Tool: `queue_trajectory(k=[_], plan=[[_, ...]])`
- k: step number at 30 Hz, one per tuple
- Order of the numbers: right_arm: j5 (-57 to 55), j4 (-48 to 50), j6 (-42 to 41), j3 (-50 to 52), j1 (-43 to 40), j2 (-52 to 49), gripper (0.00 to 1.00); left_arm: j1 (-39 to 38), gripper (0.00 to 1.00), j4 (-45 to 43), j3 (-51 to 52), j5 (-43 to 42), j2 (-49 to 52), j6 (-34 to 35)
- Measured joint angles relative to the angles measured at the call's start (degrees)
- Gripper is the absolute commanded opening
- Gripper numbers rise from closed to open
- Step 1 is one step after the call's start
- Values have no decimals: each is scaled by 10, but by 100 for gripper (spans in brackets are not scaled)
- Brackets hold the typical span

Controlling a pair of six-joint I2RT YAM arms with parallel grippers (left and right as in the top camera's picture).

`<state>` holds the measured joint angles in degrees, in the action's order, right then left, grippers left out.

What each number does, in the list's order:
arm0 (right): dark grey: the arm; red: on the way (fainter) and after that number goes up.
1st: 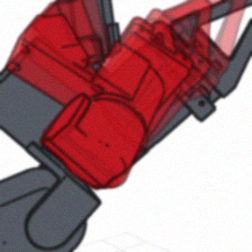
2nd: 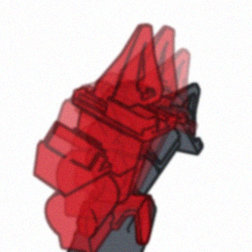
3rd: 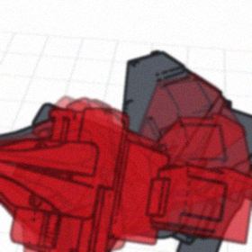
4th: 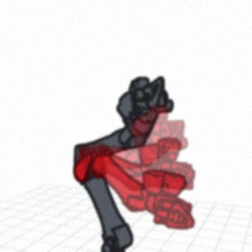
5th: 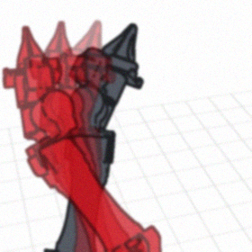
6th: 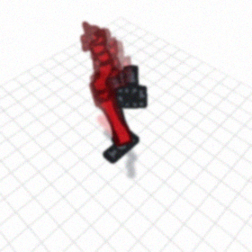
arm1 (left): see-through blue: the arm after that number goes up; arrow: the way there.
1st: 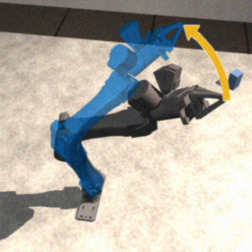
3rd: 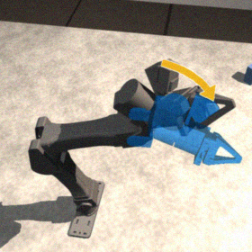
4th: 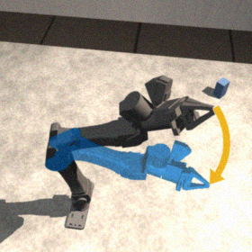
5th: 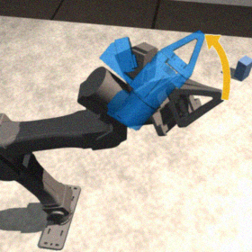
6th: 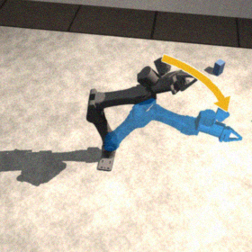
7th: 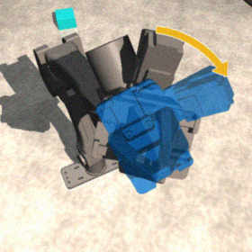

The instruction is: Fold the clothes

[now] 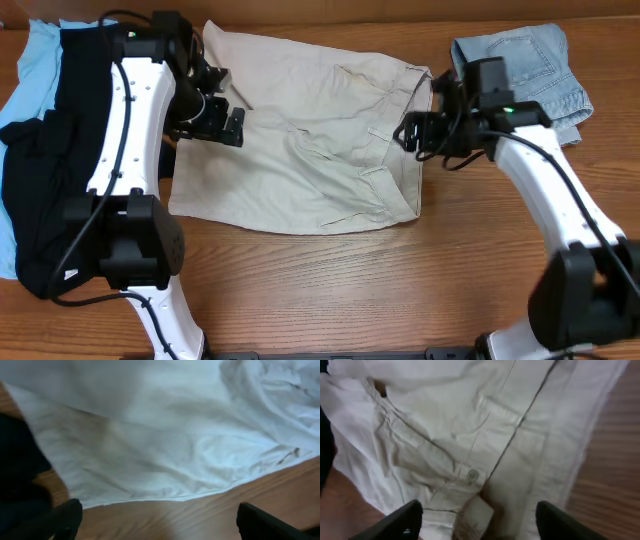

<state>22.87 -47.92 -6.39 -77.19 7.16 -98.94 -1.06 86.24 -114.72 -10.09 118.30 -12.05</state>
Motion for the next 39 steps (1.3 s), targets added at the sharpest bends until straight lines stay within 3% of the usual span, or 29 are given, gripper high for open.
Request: queue_trajectory(k=[4, 6, 8, 10, 14, 19, 21, 22, 24, 26, 31, 39], plan=[[41, -19, 20, 0, 24, -40, 67, -14, 100, -21, 48, -13, 0, 0], [52, -30, 28, 0, 38, -47, 51, -21, 100, -36, 80, -17, 0, 0], [57, -39, 35, 4, 53, -49, 27, -26, 100, -53, 115, -19, 0, 0], [56, -41, 40, 12, 64, -49, 13, -31, 100, -70, 141, -19, 0, 0], [34, -58, 16, 49, 79, -49, 4, -34, 100, -93, 169, -20, 0, 1], [-24, -88, -37, 89, 78, -49, 4, -34, 100, -109, 170, -19, 0, 1], [-46, -91, -56, 101, 78, -49, 6, -34, 100, -113, 170, -19, 0, 1], [-54, -91, -63, 104, 78, -49, 19, -34, 100, -114, 170, -19, 0, 1], [-66, -82, -78, 104, 78, -49, 58, -34, 100, -121, 170, -19, 0, 1], [-76, -72, -84, 103, 77, -49, 69, -34, 100, -125, 170, -19, 0, 1], [-89, -28, -91, 59, 71, -49, 81, -34, 100, -126, 171, -19, 0, 1], [-96, 118, -96, 33, 63, -61, 75, -34, 100, -132, 171, -19, 0, 1]])
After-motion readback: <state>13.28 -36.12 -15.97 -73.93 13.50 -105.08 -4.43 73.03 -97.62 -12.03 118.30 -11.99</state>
